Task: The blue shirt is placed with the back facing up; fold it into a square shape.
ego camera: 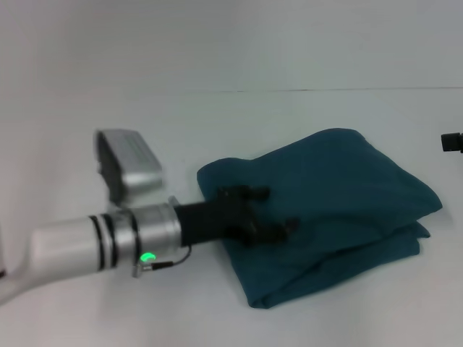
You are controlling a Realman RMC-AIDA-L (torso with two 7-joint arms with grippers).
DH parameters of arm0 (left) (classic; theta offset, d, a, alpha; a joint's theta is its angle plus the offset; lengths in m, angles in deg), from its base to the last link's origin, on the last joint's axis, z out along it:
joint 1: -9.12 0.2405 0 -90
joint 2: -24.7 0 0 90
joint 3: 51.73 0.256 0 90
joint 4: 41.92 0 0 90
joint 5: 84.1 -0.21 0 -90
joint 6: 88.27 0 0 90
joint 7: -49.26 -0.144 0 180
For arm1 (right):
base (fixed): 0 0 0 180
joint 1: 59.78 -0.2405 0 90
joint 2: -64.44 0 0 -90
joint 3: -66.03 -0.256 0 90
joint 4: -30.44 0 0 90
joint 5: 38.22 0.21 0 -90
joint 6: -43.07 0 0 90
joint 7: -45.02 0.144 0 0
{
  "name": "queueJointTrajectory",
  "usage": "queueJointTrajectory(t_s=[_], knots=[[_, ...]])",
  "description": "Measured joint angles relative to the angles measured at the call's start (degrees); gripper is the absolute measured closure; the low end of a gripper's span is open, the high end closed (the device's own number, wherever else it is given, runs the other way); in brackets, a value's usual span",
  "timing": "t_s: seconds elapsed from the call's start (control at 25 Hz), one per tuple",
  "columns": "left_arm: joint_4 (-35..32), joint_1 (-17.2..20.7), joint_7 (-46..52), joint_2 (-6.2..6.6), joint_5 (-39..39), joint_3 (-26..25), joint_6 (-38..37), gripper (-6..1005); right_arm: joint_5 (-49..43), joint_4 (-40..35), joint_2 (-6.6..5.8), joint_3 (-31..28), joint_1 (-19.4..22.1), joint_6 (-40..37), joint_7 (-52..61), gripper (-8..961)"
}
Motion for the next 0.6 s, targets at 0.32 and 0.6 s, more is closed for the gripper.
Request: queueJointTrajectory(t_s=[0.32, 0.6], knots=[[-26.15, 10.76, 41.36, 0.52, -8.48, 1.59, -7.04, 162, -0.05, -0.05, -0.02, 0.01, 0.57, 0.39, -1.11, 13], [-27.38, 5.08, 73.51, 2.94, -27.83, -0.19, -6.64, 150, -0.02, -0.06, -0.02, 0.31, 0.53, 1.12, -1.82, 13]])
